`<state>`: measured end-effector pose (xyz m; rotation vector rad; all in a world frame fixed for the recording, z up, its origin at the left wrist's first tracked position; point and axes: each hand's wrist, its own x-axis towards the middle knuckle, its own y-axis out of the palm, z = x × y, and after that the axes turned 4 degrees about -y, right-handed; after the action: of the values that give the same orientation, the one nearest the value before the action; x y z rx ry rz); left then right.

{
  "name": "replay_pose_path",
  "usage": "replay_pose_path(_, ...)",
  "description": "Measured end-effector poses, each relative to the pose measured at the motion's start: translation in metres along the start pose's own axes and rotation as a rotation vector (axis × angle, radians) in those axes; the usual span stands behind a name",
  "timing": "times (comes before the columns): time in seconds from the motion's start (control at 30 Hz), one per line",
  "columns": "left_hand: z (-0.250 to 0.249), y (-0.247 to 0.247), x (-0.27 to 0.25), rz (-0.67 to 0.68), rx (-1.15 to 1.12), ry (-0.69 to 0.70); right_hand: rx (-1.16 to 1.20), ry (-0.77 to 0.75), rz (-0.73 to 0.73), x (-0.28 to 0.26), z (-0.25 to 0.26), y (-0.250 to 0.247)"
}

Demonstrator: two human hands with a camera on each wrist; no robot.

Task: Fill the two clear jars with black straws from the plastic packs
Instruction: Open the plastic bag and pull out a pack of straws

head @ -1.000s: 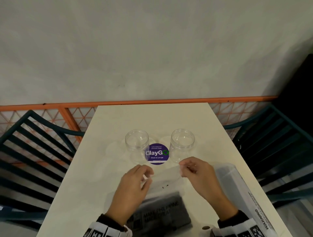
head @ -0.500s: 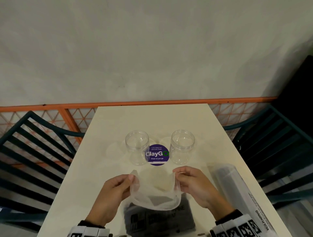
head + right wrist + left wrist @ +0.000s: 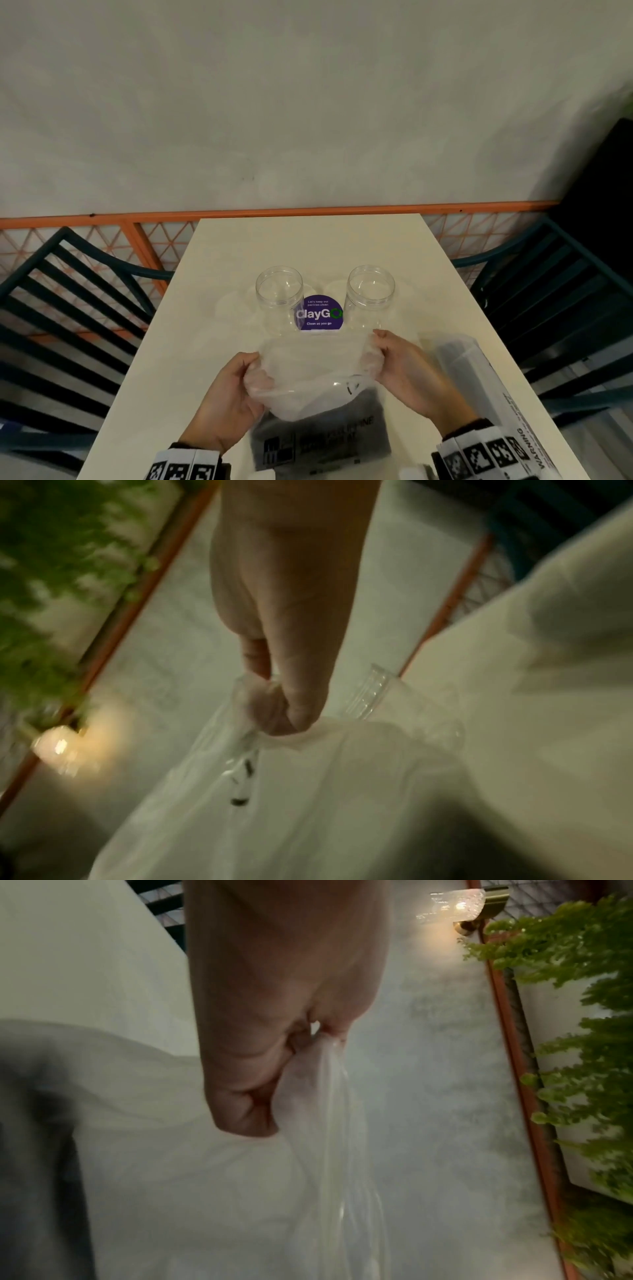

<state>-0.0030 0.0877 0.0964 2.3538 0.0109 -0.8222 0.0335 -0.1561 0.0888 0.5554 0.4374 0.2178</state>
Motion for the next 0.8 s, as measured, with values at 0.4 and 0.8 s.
replay_pose_path(0.4,-0.005,-0.001,0.002,0.293,-0.202,0.052,-0.018,0.072,-0.168,0.002,-0.008,-0.004)
replay_pose_path(0.8,0.008,-0.012,0.0,-0.155,0.578,0.338,0.056,-0.004,-0.038,-0.014,0.003,0.01)
